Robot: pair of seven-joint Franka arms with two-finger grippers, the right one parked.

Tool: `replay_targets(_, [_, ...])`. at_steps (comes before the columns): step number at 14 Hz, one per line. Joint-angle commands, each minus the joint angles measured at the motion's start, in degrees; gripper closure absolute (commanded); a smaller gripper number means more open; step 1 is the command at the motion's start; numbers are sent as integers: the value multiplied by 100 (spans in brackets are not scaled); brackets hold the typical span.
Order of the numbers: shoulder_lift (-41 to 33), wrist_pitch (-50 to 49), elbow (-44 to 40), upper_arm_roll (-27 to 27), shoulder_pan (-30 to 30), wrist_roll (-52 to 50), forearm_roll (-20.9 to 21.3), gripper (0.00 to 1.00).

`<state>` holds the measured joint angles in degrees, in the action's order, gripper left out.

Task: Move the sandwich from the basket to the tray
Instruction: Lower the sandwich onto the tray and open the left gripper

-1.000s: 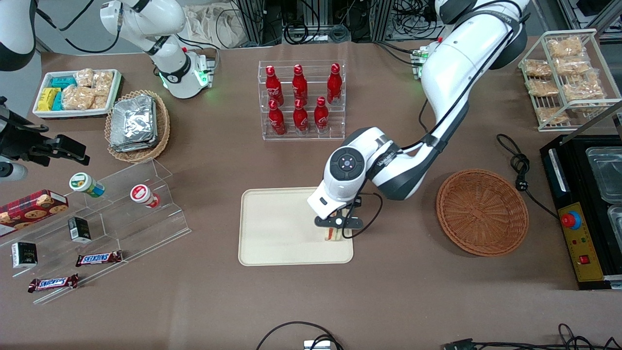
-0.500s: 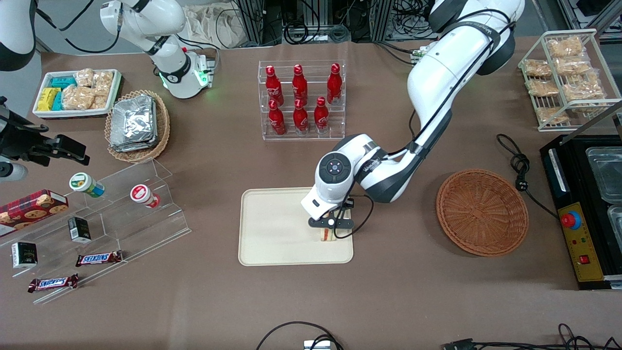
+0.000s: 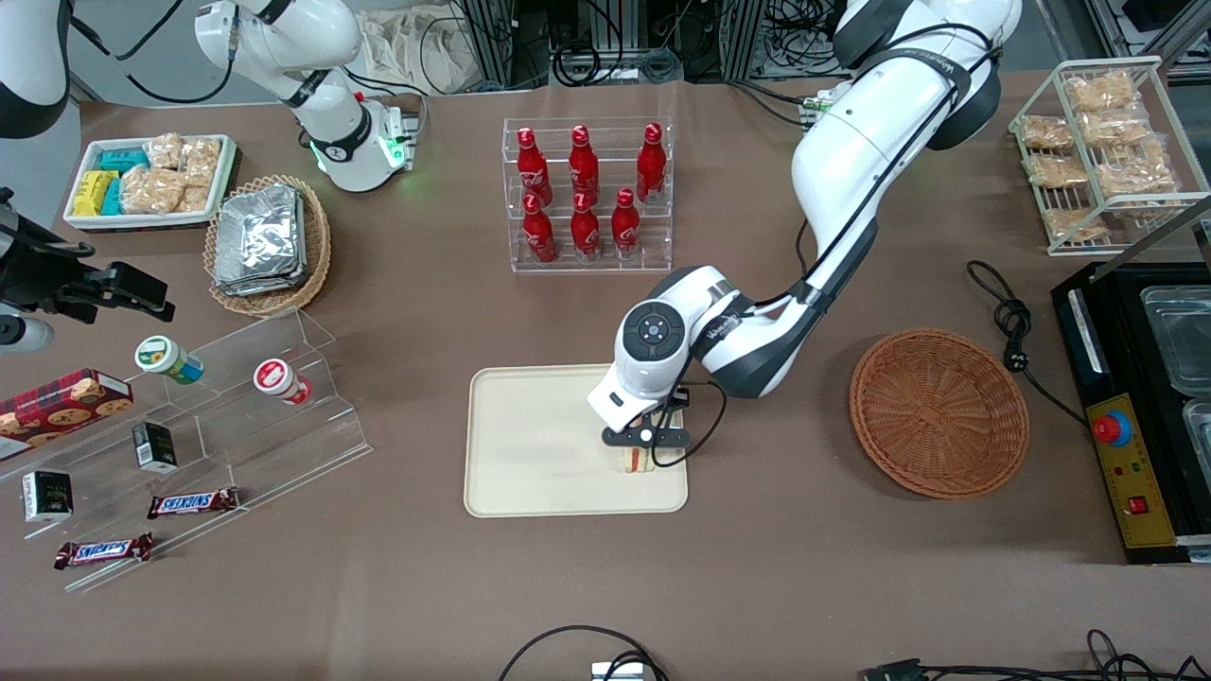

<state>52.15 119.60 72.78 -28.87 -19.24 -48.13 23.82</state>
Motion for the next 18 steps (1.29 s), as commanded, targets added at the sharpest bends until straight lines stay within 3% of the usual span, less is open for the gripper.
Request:
replay_targets(1, [128, 90, -142, 31, -89, -214, 131, 42])
replay_targets(4, [155, 195, -133, 31, -89, -477, 123, 3])
replay_targets(8, [32, 161, -203, 31, -10, -802, 114, 0])
replay_targets(14, [-810, -453, -256, 241, 148, -1348, 123, 0])
replay_targets(18, [-1399, -981, -247, 400, 745, -1279, -114, 0])
